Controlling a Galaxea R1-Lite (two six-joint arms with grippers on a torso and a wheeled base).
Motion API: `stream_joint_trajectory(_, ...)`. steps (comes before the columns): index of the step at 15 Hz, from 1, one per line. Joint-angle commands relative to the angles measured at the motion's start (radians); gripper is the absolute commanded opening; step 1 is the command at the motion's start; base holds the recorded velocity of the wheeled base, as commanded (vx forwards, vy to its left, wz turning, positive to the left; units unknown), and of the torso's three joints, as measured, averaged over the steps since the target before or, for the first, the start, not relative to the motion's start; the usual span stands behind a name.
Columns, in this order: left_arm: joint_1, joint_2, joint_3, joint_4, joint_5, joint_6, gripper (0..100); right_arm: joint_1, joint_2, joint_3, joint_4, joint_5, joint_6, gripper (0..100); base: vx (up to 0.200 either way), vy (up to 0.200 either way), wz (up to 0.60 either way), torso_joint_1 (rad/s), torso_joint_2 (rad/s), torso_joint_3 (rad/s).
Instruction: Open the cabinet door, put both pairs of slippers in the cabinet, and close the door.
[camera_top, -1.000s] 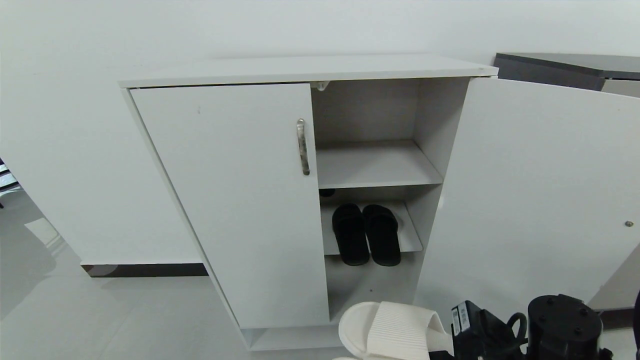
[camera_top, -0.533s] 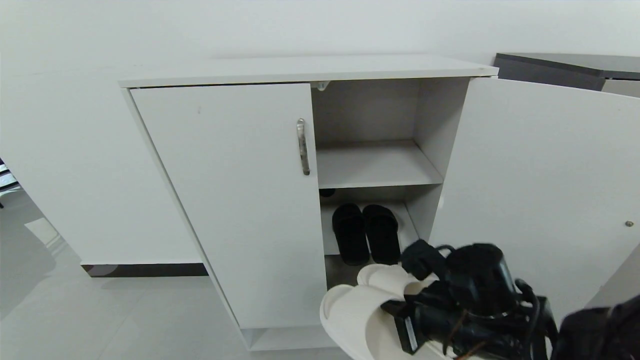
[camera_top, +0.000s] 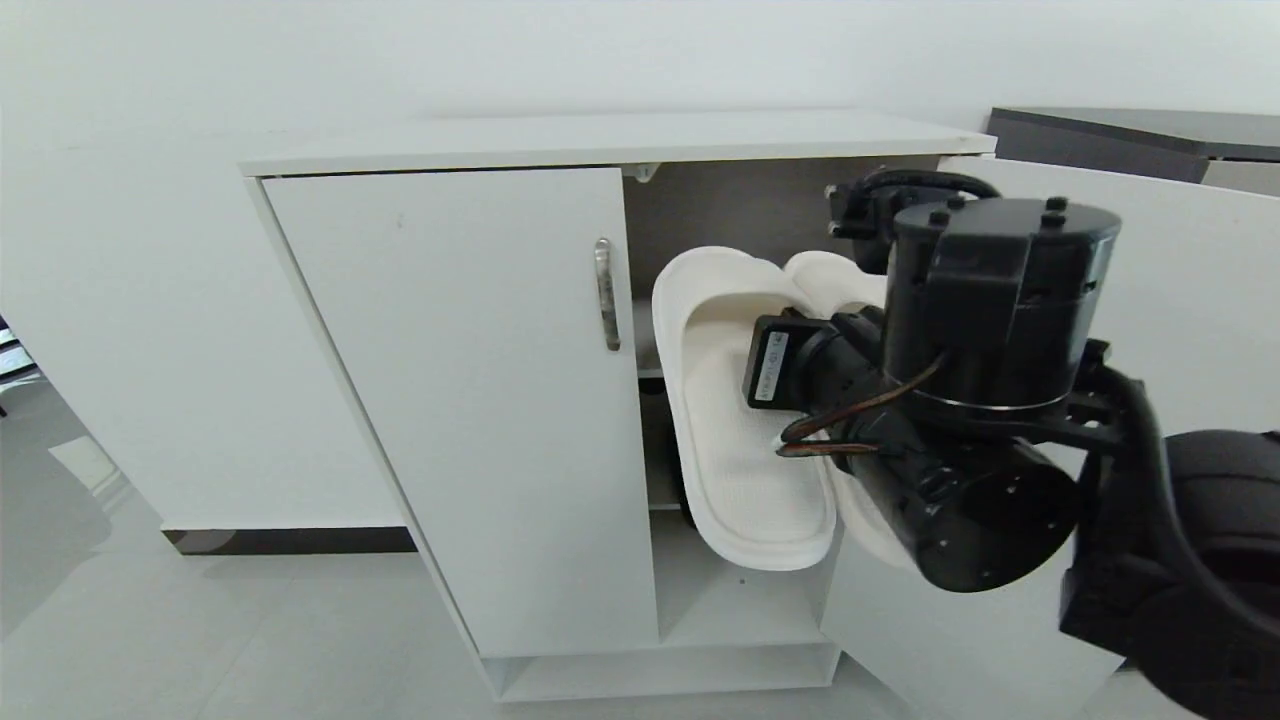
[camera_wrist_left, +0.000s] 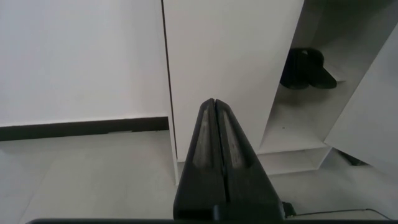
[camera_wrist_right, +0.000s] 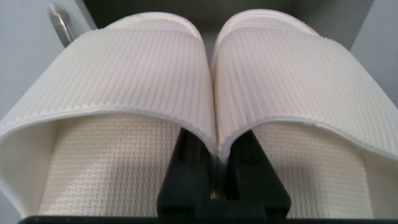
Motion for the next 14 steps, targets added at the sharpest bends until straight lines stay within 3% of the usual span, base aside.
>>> stream_joint_trajectory(1, 0.000, 0.000, 0.000, 0.000, -0.001, -0.001, 0, -0.003, 0.094, 0.028, -0.018, -0.027, -0.037, 0, 0.000, 0.000, 0.00, 0.000, 0.00, 0.000)
stream_joint_trajectory(7, 0.000, 0.000, 0.000, 0.000, -0.001, 0.003, 0, -0.037, 0.152, -0.008, 0.002, -0.029, -0.034, 0, 0.000, 0.000, 0.00, 0.000, 0.00, 0.000)
stream_joint_trajectory(14, 0.000, 0.000, 0.000, 0.000, -0.001, 0.000, 0, -0.094, 0.206, -0.055, 0.005, -0.013, -0.037, 0, 0.200, 0.000, 0.00, 0.004, 0.00, 0.002)
